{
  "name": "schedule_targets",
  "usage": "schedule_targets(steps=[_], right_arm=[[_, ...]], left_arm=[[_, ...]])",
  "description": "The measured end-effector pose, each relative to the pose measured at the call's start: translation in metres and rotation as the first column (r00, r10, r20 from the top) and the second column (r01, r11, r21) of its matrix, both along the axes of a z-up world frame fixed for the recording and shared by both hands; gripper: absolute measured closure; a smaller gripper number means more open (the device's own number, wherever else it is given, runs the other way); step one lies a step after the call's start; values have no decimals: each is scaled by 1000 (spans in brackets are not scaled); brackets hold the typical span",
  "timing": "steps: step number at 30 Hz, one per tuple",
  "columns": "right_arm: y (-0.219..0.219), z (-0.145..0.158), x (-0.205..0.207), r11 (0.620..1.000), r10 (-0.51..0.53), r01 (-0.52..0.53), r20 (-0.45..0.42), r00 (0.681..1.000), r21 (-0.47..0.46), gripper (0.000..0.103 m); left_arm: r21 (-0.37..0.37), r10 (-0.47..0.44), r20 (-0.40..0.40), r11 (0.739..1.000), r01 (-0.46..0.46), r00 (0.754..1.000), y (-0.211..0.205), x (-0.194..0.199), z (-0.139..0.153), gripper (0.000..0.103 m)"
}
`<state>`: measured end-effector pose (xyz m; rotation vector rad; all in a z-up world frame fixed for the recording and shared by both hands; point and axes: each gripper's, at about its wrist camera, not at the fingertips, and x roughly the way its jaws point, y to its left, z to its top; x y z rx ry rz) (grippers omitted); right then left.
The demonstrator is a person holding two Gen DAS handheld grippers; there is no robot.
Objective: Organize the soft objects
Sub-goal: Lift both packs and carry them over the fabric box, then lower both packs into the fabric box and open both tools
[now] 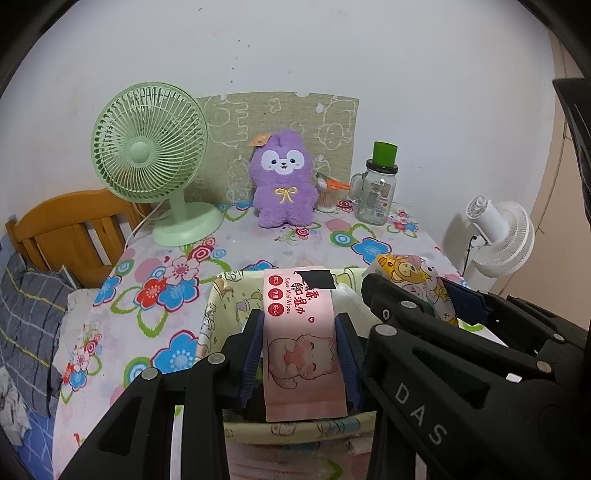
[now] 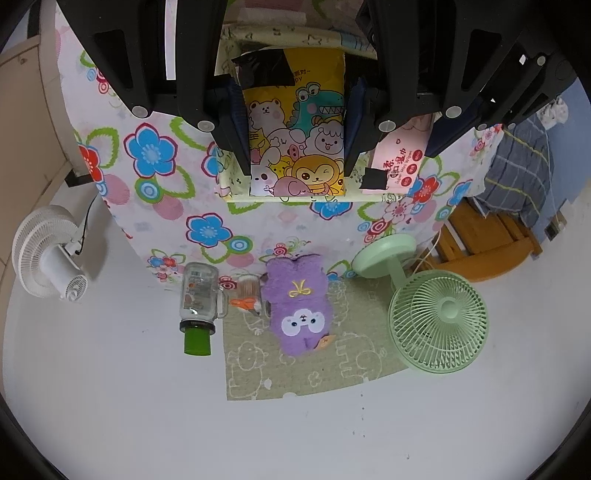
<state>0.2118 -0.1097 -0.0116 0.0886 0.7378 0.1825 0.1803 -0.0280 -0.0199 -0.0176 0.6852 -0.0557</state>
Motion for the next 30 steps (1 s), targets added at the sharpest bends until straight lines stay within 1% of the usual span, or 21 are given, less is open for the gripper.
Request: schedule_targets(steps=[4, 15, 17, 18, 19, 20, 22, 23, 27, 30], right_arm=[[0, -5, 8, 1000, -7, 7, -11, 1000, 12, 55], [2, -19, 30, 1000, -19, 19, -36, 999, -4, 55], [3, -21, 33, 1000, -23, 23, -41, 999, -12, 55], [3, -23, 34, 1000, -26, 25, -43, 999, -17, 55], [3, -24, 35, 999, -26, 25, -44, 999, -19, 55], [3, -25, 36, 999, -27, 26, -44, 999, -22, 55], [3, -27, 39, 999, -28, 27, -46, 999, -29, 55], [4, -28, 40, 999, -27, 25, -47, 999, -32, 56], [7, -31, 43, 999, -13, 11, -46, 999, -45, 56], [10, -33, 47, 999, -1, -1, -47, 999, -44, 56]], left_arm=[[1, 0, -5, 1000, 0, 1000, 1, 8, -5, 63], [-9, 3, -31, 1000, -3, 1000, 4, 28, -19, 62], [-5, 6, -36, 1000, -7, 999, 4, 31, -21, 54], [-3, 8, -39, 1000, -8, 999, 4, 33, -22, 45], [-1, 11, -39, 1000, -11, 999, 4, 34, -23, 39], [2, 14, -39, 1000, -14, 999, 5, 35, -24, 38], [3, 15, -44, 1000, -15, 999, 5, 37, -27, 32], [3, 15, -47, 1000, -15, 999, 5, 38, -28, 30], [12, 23, -57, 1000, -23, 998, 8, 42, -31, 24], [15, 32, -64, 999, -31, 997, 10, 43, -33, 22]])
